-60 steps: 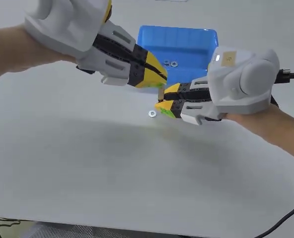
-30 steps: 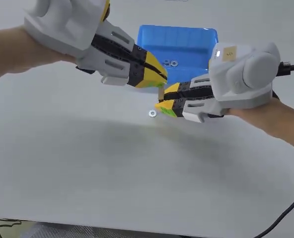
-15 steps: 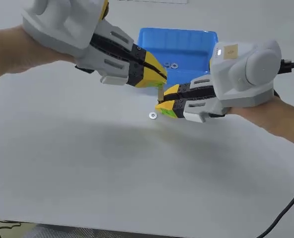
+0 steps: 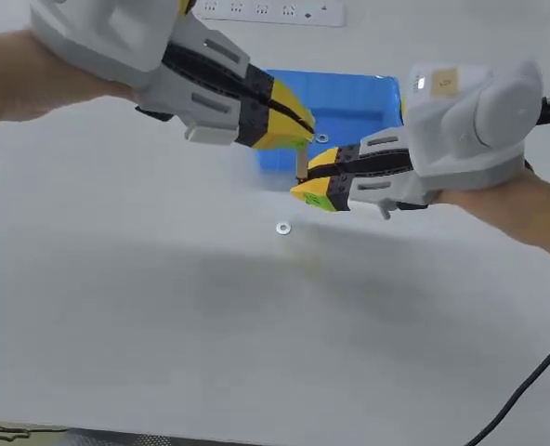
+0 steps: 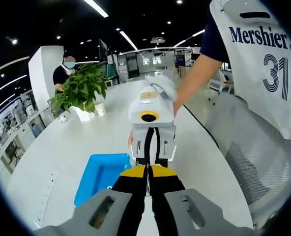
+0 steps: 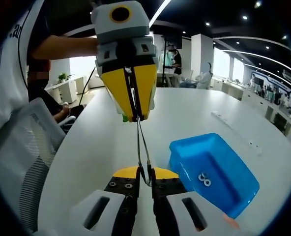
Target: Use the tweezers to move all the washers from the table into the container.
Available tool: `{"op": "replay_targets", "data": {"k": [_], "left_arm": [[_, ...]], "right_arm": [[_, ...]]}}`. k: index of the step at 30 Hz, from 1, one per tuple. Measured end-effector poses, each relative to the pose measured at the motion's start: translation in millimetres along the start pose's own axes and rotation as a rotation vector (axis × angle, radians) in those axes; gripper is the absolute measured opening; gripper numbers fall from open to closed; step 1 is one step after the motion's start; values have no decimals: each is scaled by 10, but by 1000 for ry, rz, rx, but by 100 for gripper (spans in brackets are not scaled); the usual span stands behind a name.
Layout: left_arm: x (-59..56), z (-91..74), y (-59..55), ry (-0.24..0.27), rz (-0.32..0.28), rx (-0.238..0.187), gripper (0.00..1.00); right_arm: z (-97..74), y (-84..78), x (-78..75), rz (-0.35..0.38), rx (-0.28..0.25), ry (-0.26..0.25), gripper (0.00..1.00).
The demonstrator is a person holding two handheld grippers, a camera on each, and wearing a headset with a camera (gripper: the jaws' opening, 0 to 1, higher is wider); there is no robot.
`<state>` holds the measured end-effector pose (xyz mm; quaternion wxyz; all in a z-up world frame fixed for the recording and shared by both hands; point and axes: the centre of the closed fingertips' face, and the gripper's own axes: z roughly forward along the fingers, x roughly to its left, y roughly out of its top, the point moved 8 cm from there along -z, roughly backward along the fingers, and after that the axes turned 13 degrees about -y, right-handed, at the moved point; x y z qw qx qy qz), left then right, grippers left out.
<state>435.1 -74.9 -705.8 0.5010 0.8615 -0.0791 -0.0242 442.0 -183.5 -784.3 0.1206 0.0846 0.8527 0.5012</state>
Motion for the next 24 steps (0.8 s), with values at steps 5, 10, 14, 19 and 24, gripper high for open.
{"op": "replay_targets", "data": {"k": [5,10,14,19,24], "left_arm": [[45,-73,121,5,28,3,5],[72,-148,237,11,54,8,5],[85,-195,331,15,77,9,5],[132,-249,425,20,100,12,5],[187,-294,511,21,124,19,5]], "right_arm": [[-41,128,-64,-18,-19,-14,10],[-93,243,-118,-27,-38,-25,9],[-141,335,-154,-47,-43,-28,9],[-179,422,-221,-61,-56,-46,9],[-210,505,-296,-76,-65,-54,9]]}}
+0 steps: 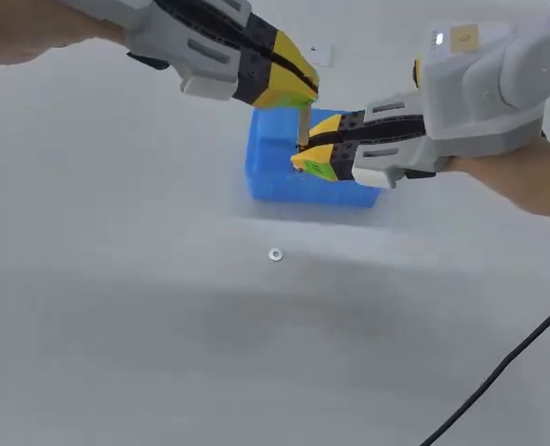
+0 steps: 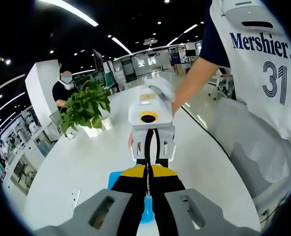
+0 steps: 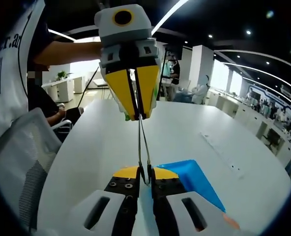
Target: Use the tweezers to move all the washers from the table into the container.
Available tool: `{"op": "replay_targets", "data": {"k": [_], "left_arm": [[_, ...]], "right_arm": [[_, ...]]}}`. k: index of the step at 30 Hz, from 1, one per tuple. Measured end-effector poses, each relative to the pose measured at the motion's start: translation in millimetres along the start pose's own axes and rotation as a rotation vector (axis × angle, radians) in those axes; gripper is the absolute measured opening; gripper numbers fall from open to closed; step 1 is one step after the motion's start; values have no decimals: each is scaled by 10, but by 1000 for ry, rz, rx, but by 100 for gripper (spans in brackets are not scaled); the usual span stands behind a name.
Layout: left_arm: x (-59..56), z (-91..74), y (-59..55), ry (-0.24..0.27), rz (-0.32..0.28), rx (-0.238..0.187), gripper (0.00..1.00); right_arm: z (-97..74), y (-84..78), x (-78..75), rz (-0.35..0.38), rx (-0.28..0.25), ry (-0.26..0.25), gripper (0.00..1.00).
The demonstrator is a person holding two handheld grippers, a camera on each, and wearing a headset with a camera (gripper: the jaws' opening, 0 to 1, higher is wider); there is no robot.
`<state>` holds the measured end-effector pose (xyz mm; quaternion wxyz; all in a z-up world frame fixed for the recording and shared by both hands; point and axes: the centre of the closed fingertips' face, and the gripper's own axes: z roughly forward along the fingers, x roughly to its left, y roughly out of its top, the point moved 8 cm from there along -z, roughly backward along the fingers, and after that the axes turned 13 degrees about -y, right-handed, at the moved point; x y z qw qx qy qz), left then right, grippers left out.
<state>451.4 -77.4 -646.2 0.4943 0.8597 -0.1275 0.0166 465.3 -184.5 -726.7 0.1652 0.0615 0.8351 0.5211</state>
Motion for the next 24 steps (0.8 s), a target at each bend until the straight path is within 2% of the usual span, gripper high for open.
{"op": "replay_targets", "data": {"k": [7,11,16,24], "left_arm": [[122,-22,26,4,19,1,5],[204,-11,-10,6,26,9,5],[315,14,-108,14,30,13,5],[376,74,-319,9,31,36,5]], "right_arm": [[9,33,-130,-12,-4,-2,9],[56,-3,-216,-10,-2,-6,9],[123,-61,-304,-7,2,-22,10],[296,-211,-366,-28,25,-13,10]]}}
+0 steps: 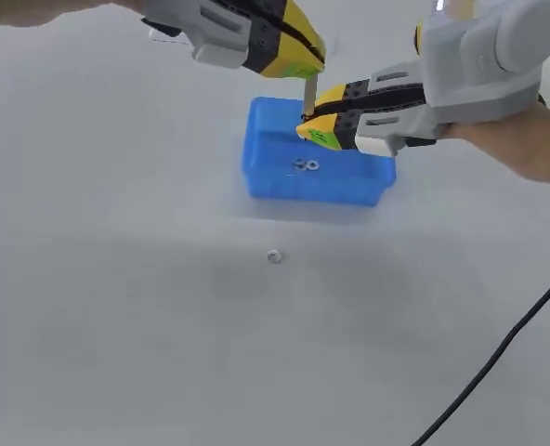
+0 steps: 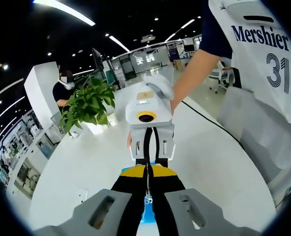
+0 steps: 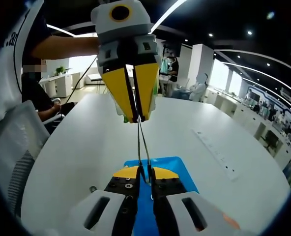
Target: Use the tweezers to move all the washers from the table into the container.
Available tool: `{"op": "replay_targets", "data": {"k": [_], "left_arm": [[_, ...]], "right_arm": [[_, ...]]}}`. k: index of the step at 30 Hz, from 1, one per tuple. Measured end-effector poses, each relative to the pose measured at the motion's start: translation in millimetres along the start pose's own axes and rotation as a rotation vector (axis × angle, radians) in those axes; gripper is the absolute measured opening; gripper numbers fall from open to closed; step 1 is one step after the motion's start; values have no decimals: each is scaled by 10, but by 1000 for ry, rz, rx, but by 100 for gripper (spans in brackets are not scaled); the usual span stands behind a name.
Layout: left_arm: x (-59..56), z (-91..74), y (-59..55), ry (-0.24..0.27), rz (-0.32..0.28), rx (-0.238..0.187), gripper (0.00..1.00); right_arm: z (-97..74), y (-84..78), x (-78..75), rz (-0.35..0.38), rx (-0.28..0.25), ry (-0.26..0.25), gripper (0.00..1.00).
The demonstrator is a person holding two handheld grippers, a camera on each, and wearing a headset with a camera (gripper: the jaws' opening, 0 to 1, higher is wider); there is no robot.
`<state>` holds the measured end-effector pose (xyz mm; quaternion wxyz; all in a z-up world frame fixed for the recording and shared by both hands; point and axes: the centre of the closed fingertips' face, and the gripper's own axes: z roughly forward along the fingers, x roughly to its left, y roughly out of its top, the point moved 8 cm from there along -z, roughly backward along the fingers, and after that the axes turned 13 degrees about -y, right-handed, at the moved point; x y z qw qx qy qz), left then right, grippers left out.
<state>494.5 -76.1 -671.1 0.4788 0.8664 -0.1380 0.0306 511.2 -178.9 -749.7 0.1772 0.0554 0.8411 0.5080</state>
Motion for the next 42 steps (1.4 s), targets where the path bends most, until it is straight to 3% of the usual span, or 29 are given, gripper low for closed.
{"op": "replay_targets", "data": {"k": [12,17,23,42], "left_arm": [[90,146,-355,9,-70,2,5],[110,179,-446,8,-96,-1,5],[123,201,-493,2,-115,-7,5],[132,243,-532,-7,-140,0,5]], "right_arm": [[255,-306,-56,41,58,23,10],[298,-387,-59,66,70,27,10],[352,-473,-116,87,83,34,10],[345,-503,-82,107,110,30,11]]}}
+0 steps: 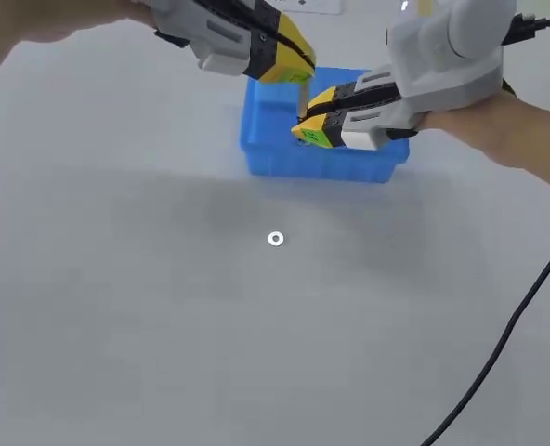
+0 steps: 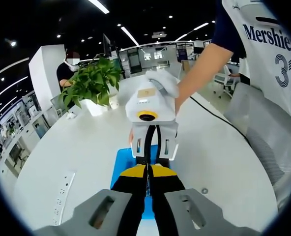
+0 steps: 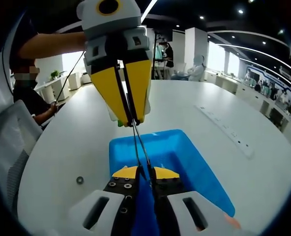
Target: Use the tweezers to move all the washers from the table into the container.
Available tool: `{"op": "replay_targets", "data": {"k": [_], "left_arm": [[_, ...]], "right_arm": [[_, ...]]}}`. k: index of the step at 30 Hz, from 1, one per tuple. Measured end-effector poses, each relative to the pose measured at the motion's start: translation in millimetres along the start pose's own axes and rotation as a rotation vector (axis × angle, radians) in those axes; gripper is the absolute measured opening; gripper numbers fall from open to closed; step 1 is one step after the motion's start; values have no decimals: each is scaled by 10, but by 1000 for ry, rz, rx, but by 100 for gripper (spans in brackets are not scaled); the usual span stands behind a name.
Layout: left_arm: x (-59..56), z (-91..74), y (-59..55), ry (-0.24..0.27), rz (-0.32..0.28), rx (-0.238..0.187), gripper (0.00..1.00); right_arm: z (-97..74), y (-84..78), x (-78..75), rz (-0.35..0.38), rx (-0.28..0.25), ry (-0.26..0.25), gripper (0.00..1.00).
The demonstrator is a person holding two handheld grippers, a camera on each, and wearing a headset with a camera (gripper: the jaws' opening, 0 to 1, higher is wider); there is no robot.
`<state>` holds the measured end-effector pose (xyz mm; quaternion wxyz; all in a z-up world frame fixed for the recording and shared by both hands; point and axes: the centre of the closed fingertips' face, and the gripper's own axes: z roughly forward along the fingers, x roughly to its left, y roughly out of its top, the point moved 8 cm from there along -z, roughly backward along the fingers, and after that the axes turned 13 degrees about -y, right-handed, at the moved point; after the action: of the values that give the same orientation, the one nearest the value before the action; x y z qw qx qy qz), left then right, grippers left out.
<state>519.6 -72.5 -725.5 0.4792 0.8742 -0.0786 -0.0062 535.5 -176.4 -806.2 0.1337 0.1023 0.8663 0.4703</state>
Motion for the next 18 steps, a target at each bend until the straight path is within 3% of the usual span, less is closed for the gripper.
{"op": "replay_targets", "data": {"k": [8,18], "left_arm": [[17,12,5,14,5,-8,5],[-38,-133,221,23,42,-23,5]], "right_arm": [[-5,-4,-27,4,9,-25,11],[-150,182,-29,-25,-42,-36,11]]}}
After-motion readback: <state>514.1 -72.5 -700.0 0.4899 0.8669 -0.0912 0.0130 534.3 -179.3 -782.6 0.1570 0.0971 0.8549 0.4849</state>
